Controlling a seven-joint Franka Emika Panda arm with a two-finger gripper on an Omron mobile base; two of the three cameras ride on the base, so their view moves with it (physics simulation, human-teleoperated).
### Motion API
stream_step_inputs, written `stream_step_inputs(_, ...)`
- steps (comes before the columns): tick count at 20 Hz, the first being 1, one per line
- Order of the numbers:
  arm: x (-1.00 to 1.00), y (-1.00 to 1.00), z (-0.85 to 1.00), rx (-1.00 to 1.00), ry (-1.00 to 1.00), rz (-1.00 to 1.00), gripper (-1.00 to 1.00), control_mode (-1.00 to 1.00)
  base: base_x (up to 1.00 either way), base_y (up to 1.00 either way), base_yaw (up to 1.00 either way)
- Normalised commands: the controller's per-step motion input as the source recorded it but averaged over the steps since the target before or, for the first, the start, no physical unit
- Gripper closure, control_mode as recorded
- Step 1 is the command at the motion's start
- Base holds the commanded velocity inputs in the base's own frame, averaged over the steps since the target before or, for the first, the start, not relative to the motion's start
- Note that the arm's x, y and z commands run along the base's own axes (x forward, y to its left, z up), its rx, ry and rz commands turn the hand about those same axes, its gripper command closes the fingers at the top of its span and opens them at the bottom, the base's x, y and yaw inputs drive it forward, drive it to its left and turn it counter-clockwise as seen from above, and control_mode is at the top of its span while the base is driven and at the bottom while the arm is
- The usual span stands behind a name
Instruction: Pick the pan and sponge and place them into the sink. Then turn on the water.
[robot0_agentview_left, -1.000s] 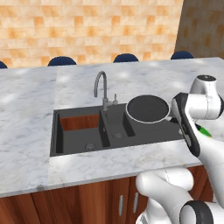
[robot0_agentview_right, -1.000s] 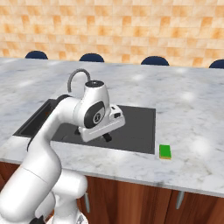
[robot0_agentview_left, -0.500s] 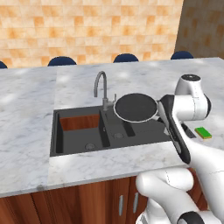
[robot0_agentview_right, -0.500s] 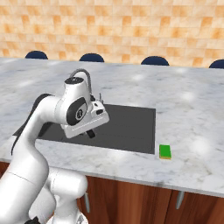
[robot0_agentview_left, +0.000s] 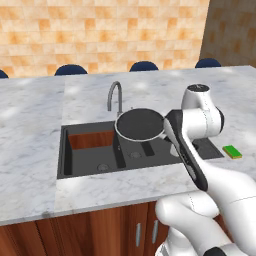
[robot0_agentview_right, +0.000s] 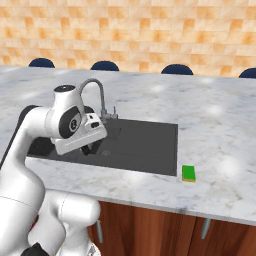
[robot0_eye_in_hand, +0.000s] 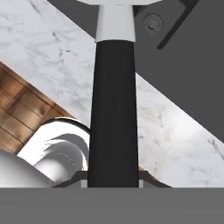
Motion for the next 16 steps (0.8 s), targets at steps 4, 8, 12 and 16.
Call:
stream_step_inputs(4,0.04,0.55,0.00,0.01,0.00,-0.01,1.00,-1.00,0.00,0.00,0.00)
stream_step_inputs(8,0.08,0.47,0.00,0.03,-0.02,-0.04,1.00,-1.00,0.00,0.00,0.00)
stream_step_inputs(12,0.09,0.47,-0.04,0.02,0.00,-0.04,1.00,-1.00,0.00,0.00,0.00)
stream_step_inputs(16,0.11,0.52,-0.05,0.00,0.02,-0.03,1.00,-1.00,0.00,0.00,0.00)
